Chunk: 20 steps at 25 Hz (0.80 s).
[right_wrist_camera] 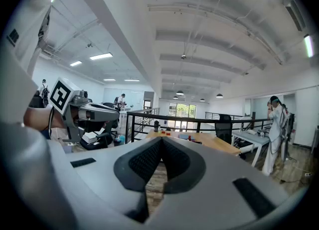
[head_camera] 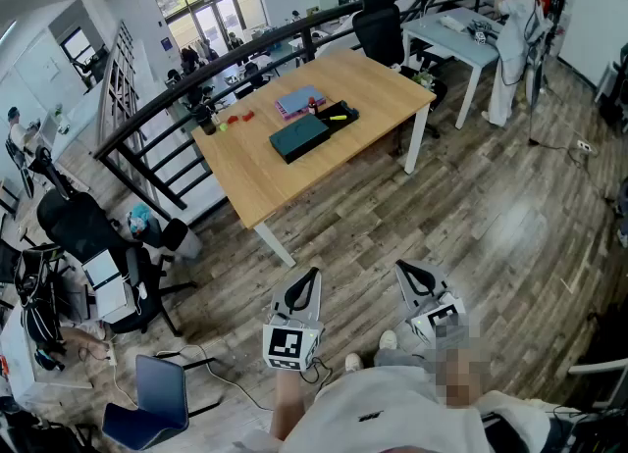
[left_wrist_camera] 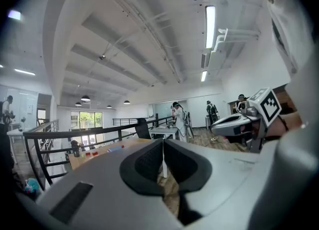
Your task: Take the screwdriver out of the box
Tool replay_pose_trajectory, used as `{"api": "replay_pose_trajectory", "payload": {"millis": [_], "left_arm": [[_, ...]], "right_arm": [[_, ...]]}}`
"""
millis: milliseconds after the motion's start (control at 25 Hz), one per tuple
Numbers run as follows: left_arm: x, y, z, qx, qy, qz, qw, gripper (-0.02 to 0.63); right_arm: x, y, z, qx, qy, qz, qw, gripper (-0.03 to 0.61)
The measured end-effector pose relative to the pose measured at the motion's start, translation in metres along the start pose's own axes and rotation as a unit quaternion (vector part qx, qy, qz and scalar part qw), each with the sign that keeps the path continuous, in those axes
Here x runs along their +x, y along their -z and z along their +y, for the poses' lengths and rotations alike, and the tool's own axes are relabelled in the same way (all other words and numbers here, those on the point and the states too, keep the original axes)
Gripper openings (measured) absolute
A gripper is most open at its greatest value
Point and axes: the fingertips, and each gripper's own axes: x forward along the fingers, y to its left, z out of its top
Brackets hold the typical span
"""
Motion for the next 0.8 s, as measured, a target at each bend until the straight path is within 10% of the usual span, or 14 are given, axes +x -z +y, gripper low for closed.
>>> {"api": "replay_pose_trajectory", "payload": {"millis": [800], "left_arm": [[0.015,0.025,0.032,-0.017,0.017,0.001,0.9997,0.015]], "right_arm": [[0.039,0.027,0.018,-0.001,0.012,0.019,1.000,-0.006]]}}
